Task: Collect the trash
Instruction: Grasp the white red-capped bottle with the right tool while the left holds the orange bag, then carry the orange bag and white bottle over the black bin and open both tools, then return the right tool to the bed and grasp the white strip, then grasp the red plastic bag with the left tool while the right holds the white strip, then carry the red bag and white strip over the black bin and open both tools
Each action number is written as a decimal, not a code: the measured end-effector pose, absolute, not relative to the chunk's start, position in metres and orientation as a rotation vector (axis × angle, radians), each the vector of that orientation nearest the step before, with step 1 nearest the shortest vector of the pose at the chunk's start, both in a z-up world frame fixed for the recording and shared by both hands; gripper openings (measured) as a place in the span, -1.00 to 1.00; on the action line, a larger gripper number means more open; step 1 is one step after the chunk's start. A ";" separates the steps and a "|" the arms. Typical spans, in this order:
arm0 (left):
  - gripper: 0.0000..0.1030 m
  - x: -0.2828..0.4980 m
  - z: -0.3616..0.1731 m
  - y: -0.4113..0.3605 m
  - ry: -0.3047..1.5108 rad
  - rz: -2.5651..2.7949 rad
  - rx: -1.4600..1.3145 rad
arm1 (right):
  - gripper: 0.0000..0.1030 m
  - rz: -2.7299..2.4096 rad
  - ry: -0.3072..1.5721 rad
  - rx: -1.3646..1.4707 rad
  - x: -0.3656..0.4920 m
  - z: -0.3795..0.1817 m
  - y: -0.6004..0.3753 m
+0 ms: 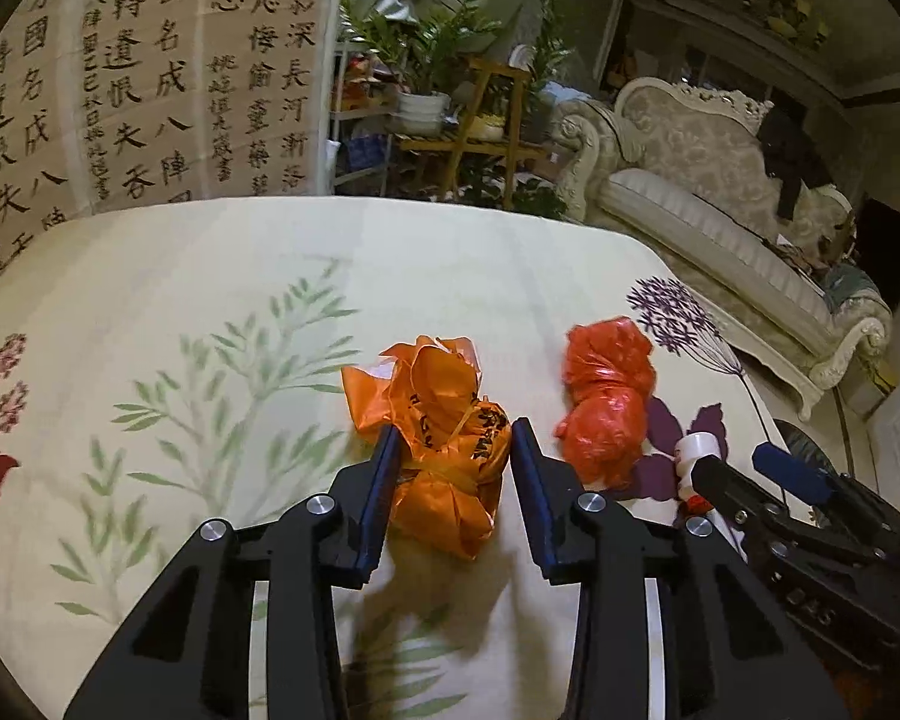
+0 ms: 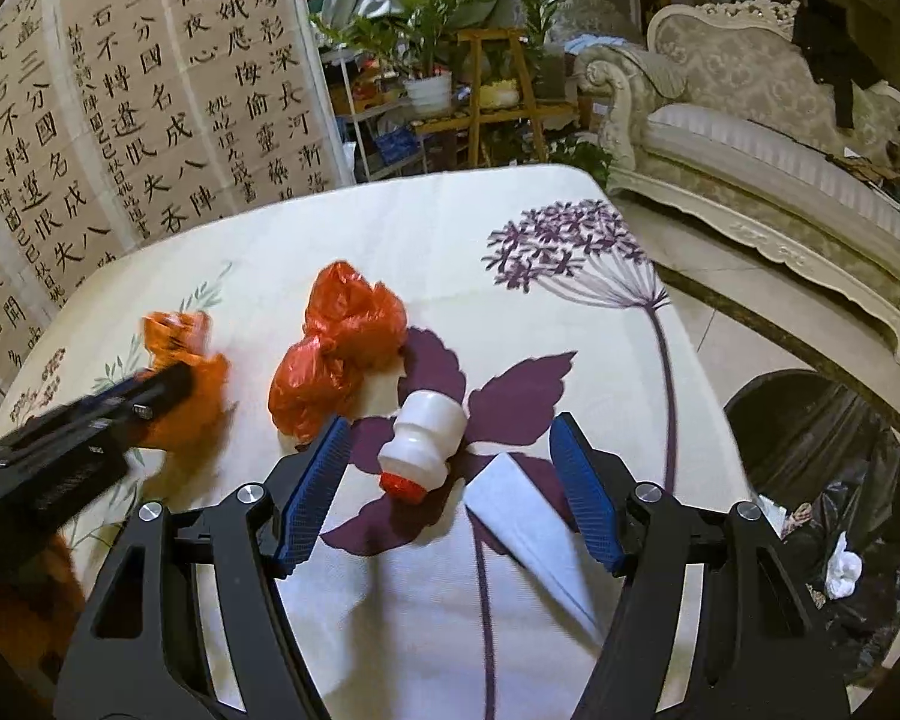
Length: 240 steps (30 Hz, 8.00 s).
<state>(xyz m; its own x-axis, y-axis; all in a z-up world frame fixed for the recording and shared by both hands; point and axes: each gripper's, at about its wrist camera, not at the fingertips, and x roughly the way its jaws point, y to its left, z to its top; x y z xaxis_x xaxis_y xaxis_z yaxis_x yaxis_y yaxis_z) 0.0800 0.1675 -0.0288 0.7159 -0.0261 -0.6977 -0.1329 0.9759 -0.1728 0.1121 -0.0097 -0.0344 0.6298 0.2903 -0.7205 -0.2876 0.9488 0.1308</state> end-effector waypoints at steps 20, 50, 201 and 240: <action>-0.26 0.055 -0.032 0.196 0.773 0.099 -0.239 | -0.41 0.335 0.865 -0.044 0.111 -0.039 0.008; -0.26 0.020 -0.020 0.134 0.746 -0.014 -0.205 | -0.42 0.285 0.761 -0.003 0.048 -0.011 -0.064; 0.34 0.145 -0.047 0.102 0.879 0.010 -0.102 | -0.70 0.344 0.838 -0.016 0.160 -0.032 -0.054; -0.34 0.065 -0.016 0.041 0.784 -0.066 -0.030 | -0.70 0.208 0.793 0.054 0.060 -0.018 -0.136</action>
